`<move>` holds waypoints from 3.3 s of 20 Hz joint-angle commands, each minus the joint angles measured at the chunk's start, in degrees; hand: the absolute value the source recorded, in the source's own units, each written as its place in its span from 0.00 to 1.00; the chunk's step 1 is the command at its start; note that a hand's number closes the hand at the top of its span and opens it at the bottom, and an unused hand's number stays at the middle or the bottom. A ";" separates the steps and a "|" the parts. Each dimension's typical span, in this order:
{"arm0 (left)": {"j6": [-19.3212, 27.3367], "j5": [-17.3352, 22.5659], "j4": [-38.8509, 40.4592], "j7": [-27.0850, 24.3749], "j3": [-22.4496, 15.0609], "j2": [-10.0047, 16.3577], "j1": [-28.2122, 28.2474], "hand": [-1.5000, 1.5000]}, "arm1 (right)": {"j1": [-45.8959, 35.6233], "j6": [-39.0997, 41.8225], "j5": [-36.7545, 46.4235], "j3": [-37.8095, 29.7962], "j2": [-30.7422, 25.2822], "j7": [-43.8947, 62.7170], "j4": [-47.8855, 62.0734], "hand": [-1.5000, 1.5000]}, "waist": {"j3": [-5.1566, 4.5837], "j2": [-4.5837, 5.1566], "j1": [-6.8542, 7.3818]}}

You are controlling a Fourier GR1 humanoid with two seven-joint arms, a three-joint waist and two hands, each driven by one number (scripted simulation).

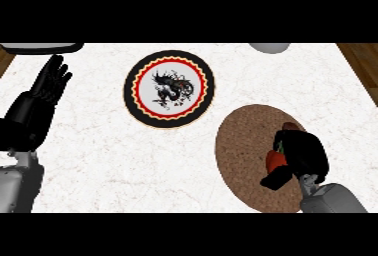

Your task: Pick the bell pepper from the placemat and place it in the plate

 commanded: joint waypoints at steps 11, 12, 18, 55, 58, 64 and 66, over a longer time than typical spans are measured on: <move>-2.00 -0.37 -0.47 -2.42 -0.45 -0.40 1.70 0.50 | 14.73 -4.96 18.41 3.49 8.64 27.30 -32.25 1.00 | 0.41 0.88 1.88; -1.54 -0.96 -1.55 -1.16 -1.65 -1.10 1.61 0.50 | 12.53 -3.29 16.93 1.47 6.58 24.07 -35.08 1.00 | 0.43 0.87 2.02; -1.74 -0.31 -2.62 0.92 -1.19 -0.88 0.01 0.50 | 0.70 -5.65 18.53 4.61 15.69 20.72 -35.46 1.00 | 0.46 1.04 3.36; -2.61 -2.61 2.79 0.99 -2.61 -3.87 -9.79 0.50 | -58.57 -46.13 -15.99 -6.61 21.68 8.86 58.32 1.00 | 0.45 3.20 8.49; -1.88 -2.93 0.02 3.01 -3.85 -4.92 -8.31 0.50 | -56.18 -49.52 -19.08 -6.88 21.68 4.48 62.25 0.00 | 0.52 3.07 9.08; -2.39 -3.54 2.08 0.53 -5.06 -6.09 -7.92 0.50 | -57.18 -53.94 -26.41 -9.57 21.68 -5.79 62.69 0.00 | 0.55 3.77 9.99; -2.48 -3.12 3.02 1.55 -4.20 -5.54 -9.56 0.50 | -58.39 -57.89 -27.22 -10.29 21.68 -8.02 62.13 0.00 | 0.54 3.48 9.12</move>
